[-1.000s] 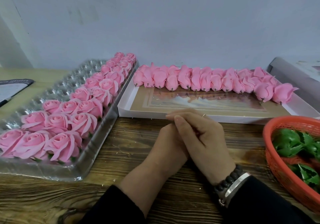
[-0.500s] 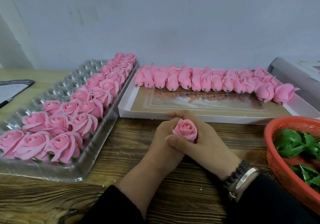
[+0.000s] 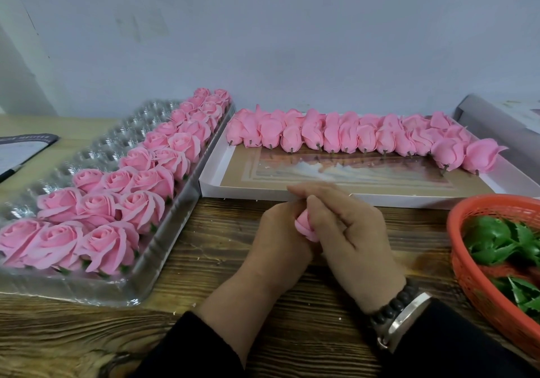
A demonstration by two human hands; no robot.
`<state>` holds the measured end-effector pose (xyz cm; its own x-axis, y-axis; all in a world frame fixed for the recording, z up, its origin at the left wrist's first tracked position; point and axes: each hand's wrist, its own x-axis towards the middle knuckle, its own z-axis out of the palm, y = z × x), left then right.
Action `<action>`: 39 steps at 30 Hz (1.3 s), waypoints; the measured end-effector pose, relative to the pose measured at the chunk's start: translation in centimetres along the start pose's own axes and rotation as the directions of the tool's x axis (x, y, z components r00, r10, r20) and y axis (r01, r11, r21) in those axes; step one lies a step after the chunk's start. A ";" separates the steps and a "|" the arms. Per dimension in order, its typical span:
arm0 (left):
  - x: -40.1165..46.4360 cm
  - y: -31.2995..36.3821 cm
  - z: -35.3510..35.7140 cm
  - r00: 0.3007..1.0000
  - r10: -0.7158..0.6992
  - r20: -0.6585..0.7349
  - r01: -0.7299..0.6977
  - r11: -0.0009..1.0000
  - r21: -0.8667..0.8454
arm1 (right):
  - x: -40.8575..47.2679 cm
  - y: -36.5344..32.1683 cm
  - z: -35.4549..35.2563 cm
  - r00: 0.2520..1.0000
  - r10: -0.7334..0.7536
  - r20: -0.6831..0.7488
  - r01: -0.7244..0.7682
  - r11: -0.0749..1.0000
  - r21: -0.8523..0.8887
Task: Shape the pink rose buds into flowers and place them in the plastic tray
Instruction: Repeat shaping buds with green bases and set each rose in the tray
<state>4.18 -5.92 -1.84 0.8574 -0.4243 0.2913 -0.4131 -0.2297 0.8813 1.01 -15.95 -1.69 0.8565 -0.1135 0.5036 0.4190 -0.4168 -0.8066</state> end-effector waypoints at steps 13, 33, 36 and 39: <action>-0.3 -0.1 0.8 0.999 0.022 -0.041 -0.029 0.985 -0.169 | 0.0 -0.1 0.4 0.991 0.107 0.085 -0.103 0.994 -0.043; -0.2 0.5 0.8 0.999 -0.035 0.016 0.038 0.976 -0.215 | -0.3 -0.2 0.6 0.996 -0.045 -0.078 0.039 0.996 -0.082; -0.5 0.7 1.2 0.998 -0.064 -0.023 0.058 0.978 -0.200 | -0.2 -0.2 0.8 0.997 -0.054 -0.055 0.044 0.986 -0.161; -0.9 0.7 1.5 0.998 -0.047 -0.036 0.047 0.999 -0.006 | 0.2 0.0 0.2 0.999 -0.020 0.033 0.024 0.994 -0.109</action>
<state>2.64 -7.01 -2.08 0.8864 -0.3810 0.2629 -0.3708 -0.2442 0.8961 1.26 -15.79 -1.59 0.8573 -0.0751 0.5094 0.4041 -0.5149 -0.7560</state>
